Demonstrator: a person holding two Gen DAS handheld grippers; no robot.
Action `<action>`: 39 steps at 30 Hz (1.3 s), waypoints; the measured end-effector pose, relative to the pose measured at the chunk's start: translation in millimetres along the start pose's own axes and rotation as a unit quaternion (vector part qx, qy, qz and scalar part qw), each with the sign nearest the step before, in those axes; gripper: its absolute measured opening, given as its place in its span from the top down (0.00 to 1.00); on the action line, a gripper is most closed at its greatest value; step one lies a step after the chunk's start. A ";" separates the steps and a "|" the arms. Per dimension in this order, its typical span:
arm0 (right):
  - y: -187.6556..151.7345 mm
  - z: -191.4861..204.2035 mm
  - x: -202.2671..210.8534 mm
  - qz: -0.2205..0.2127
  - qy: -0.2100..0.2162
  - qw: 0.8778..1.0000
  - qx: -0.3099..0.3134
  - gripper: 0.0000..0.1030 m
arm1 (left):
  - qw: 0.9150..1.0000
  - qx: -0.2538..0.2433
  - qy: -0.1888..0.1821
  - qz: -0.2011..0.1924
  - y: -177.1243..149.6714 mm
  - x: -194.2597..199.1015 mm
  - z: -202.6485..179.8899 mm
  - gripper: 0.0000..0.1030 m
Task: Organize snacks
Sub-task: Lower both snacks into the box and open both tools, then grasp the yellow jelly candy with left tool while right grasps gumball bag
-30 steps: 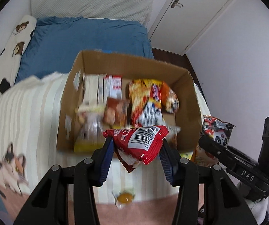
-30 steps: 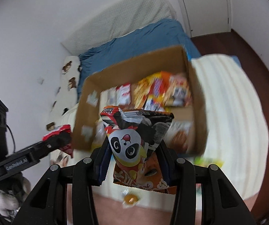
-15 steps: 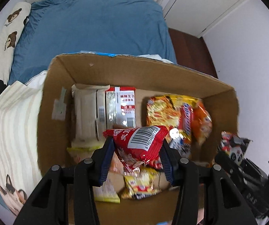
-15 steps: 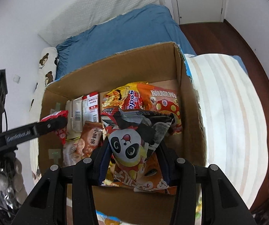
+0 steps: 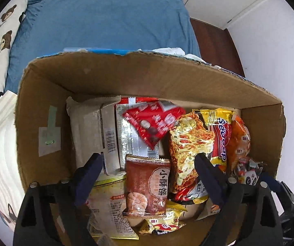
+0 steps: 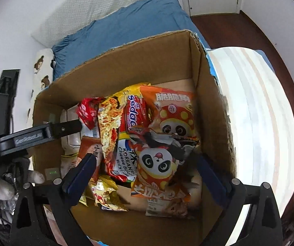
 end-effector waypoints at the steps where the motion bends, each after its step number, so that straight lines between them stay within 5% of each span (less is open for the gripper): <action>1: 0.3 -0.4 -0.5 0.000 -0.002 1.000 0.002 0.03 | 1.000 -0.001 -0.004 -0.002 -0.9 2.3 -0.6 0.11; 16: -22.5 20.6 33.3 -0.029 -0.038 0.997 0.060 0.03 | 0.993 -0.009 0.033 -0.113 -56.0 65.3 5.1 0.10; 32: -89.2 64.9 115.0 -0.125 -0.069 0.981 0.129 0.03 | 0.966 0.024 0.067 -0.247 -139.8 151.3 23.2 0.10; 39: -119.3 81.7 151.5 -0.154 -0.057 0.976 0.141 0.03 | 0.960 0.032 0.062 -0.270 -174.0 175.5 27.0 0.10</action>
Point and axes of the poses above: each gripper's, at about its wrist camera, not at the fingertips, and x roughly against the way its jaws point, z to its left, y to its top, the point moved 9 cm from there along -x, roughly the way its jaws point, and after that the axes turned 14 degrees about y, right-handed, at the moved point
